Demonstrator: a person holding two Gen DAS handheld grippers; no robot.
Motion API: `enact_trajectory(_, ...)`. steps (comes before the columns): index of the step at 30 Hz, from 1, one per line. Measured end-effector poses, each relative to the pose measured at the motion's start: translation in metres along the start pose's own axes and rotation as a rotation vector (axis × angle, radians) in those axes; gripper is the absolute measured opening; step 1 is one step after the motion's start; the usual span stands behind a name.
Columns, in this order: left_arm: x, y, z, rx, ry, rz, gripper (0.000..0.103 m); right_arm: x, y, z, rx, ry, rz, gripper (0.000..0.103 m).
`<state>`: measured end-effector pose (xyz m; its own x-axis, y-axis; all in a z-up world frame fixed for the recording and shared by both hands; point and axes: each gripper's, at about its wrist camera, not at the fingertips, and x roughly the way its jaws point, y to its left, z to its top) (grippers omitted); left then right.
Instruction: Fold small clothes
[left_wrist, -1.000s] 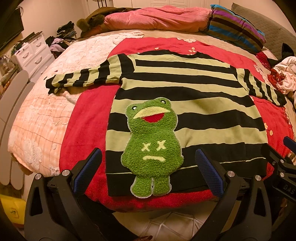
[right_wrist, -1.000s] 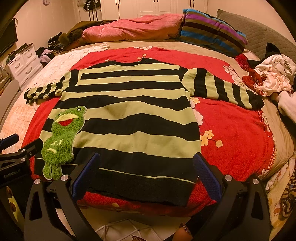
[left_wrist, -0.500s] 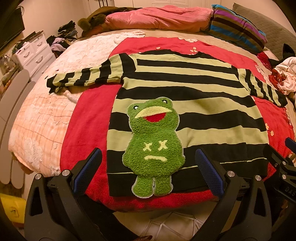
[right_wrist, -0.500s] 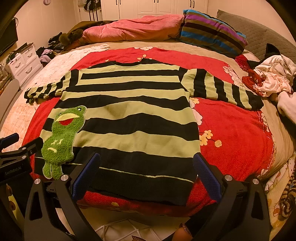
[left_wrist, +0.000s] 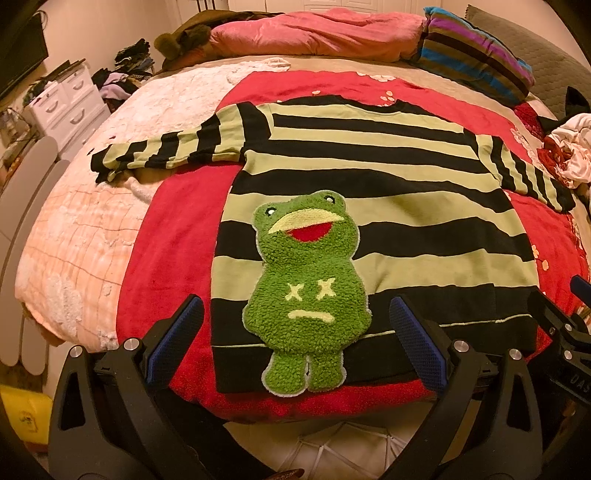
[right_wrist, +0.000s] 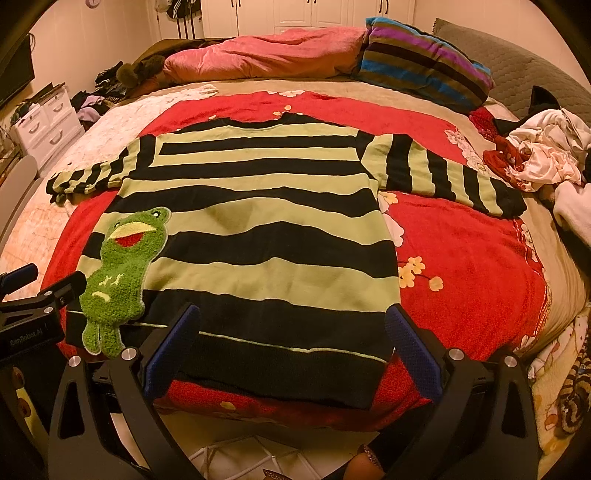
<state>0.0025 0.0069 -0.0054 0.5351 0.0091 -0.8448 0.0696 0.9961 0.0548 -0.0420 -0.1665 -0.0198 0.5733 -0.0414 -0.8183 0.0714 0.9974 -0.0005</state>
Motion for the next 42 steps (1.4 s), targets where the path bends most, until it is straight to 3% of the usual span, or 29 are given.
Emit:
enact_trajectory(21,0.023,0.013,0.014,-0.043,0.023,-0.001,0.094,0.017,0.005,0.013,-0.027,0.006,-0.009,0.099)
enact_trajectory(33,0.043,0.019,0.039,-0.066,0.038,-0.009,0.094,0.041,-0.023,0.055,0.018,-0.028,-0.037,0.099)
enact_trajectory(42,0.063,0.000,0.072,-0.047,0.027,-0.030,0.094,0.068,-0.056,0.096,0.081,-0.044,-0.068,0.099)
